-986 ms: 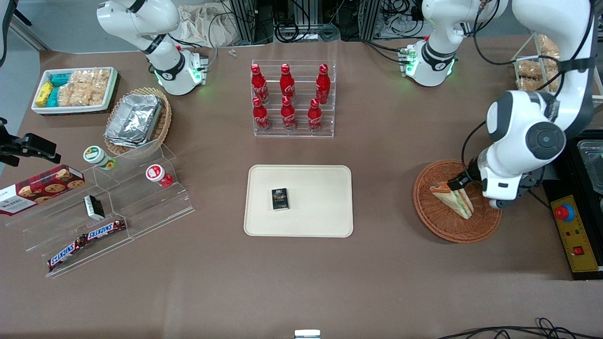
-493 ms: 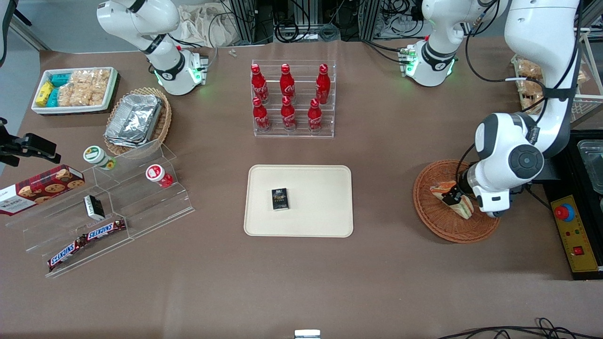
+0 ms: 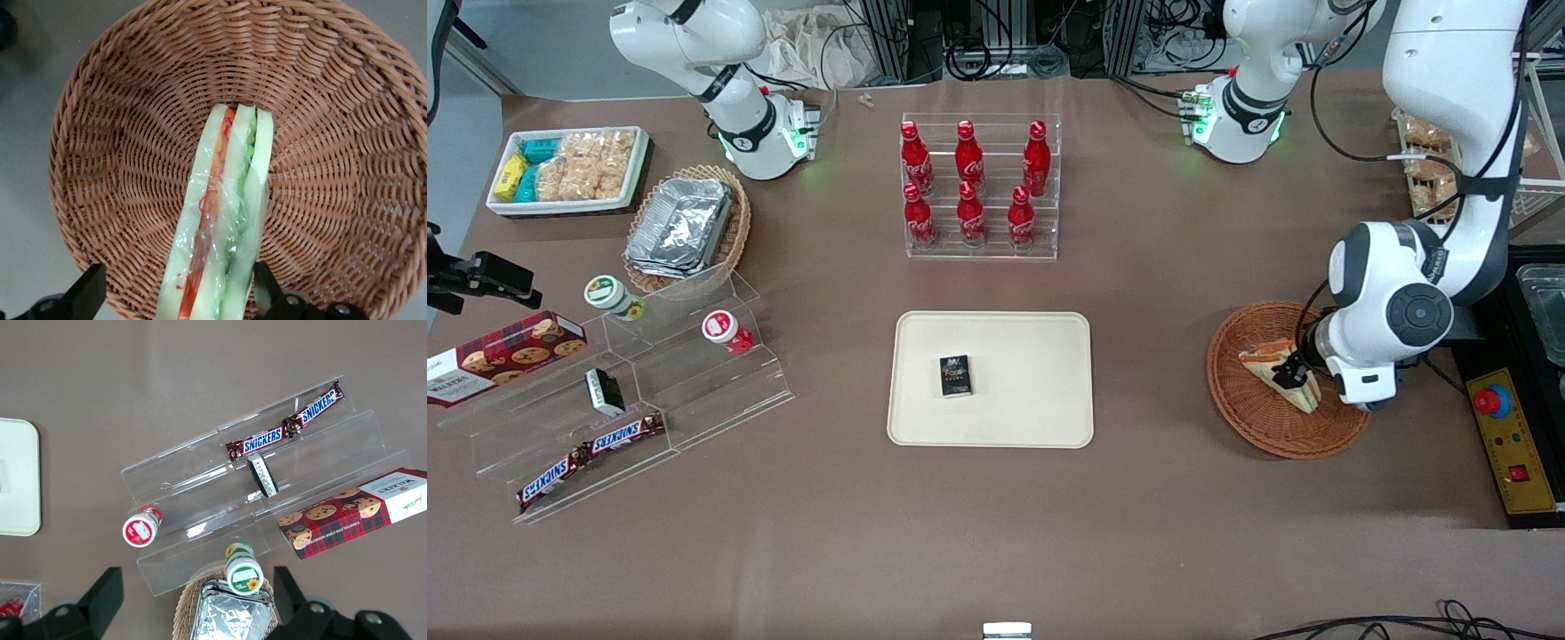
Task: Place sandwich from basket to tray
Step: 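Close the left gripper on the wrapped sandwich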
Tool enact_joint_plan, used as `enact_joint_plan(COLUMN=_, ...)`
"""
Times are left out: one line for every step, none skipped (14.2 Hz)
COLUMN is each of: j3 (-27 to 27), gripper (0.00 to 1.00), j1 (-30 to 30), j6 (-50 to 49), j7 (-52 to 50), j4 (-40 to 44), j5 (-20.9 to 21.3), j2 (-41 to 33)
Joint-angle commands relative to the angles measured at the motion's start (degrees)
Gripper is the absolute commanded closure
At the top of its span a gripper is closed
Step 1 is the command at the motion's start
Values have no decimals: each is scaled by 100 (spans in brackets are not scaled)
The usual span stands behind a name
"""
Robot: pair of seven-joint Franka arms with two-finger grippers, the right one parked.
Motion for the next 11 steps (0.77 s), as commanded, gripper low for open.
enact_joint_plan(j3=-11, gripper=0, j1=7, j6=163, j7=-411, j4=75, j5=158, j2=173)
enact_joint_plan(j3=-11, gripper=0, j1=7, j6=164, j7=-420, j4=119, j5=158, j2=244)
enact_joint_plan(j3=-11, gripper=1, j1=7, j6=164, j7=-438, j4=171, j5=158, j2=288)
enact_joint_plan(j3=-11, gripper=5, j1=7, j6=164, j7=-508, j4=233, j5=150, j2=340)
enact_joint_plan(j3=-20, gripper=14, j1=7, j6=164, j7=-691, j4=320, j5=158, j2=402)
enact_joint_plan(j3=-20, gripper=32, j1=7, j6=155, j7=-876, j4=417, j5=158, j2=463)
enact_joint_plan(j3=-29, gripper=67, j1=-2, j6=129, j7=-1017, j4=488, j5=158, j2=473)
enact_joint_plan(j3=-38, gripper=96, j1=7, j6=120, j7=-1044, j4=488, j5=150, j2=429)
enact_joint_plan(j3=-55, gripper=100, j1=-2, j6=102, j7=-1053, j4=532, j5=150, j2=420)
enact_joint_plan(j3=-73, gripper=100, j1=-19, j6=-28, j7=-1036, j4=619, j5=141, j2=385)
enact_joint_plan(j3=-81, gripper=100, j1=-37, j6=-326, j7=-949, j4=838, j5=141, j2=350)
